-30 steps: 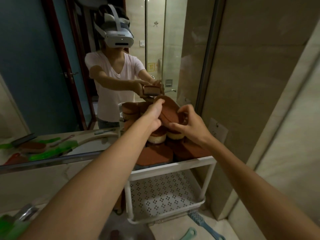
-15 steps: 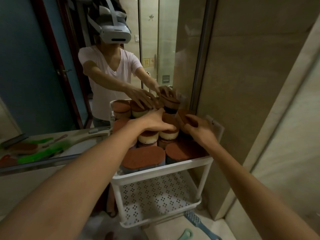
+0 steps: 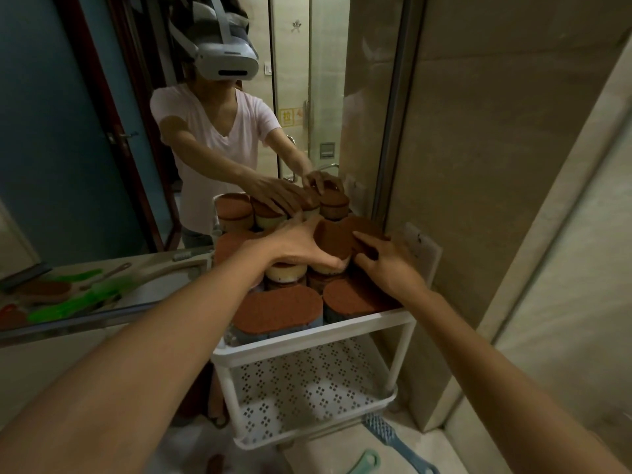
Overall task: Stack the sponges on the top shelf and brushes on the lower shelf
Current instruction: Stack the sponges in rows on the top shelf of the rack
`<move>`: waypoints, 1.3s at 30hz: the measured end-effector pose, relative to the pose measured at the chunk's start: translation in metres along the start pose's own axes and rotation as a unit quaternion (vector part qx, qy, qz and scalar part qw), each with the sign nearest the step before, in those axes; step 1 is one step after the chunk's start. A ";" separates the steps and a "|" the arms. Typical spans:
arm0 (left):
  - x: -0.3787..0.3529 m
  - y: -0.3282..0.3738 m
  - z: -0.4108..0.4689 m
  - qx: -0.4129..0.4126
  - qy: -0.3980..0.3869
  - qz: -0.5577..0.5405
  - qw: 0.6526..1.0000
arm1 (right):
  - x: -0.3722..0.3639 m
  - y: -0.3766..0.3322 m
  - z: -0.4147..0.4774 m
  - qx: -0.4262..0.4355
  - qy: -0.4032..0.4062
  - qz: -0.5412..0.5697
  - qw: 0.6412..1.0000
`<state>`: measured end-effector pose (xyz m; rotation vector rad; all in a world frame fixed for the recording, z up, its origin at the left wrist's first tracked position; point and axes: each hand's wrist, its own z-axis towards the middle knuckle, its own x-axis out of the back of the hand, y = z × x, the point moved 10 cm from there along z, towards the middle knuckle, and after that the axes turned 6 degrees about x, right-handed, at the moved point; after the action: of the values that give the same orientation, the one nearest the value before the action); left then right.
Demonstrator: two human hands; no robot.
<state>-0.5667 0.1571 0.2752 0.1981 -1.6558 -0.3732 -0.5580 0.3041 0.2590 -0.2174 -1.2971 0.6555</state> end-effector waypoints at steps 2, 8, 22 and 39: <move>-0.001 -0.001 0.000 0.002 -0.005 -0.001 1.000 | 0.001 -0.001 -0.001 -0.002 -0.001 0.013 1.000; -0.005 0.000 -0.003 0.004 -0.012 0.023 1.000 | 0.009 -0.007 -0.007 0.000 0.006 0.011 1.000; 0.026 0.017 -0.020 -0.027 0.102 -0.027 0.994 | 0.018 -0.046 -0.013 0.060 -0.030 -0.065 0.996; 0.021 -0.275 -0.348 0.362 0.370 -0.183 0.836 | -0.155 -0.335 -0.172 0.358 -0.118 0.235 0.896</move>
<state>-0.2493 -0.1493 0.2258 1.1001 -0.8968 0.0849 -0.3067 -0.0160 0.2514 0.1729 -1.1491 1.5691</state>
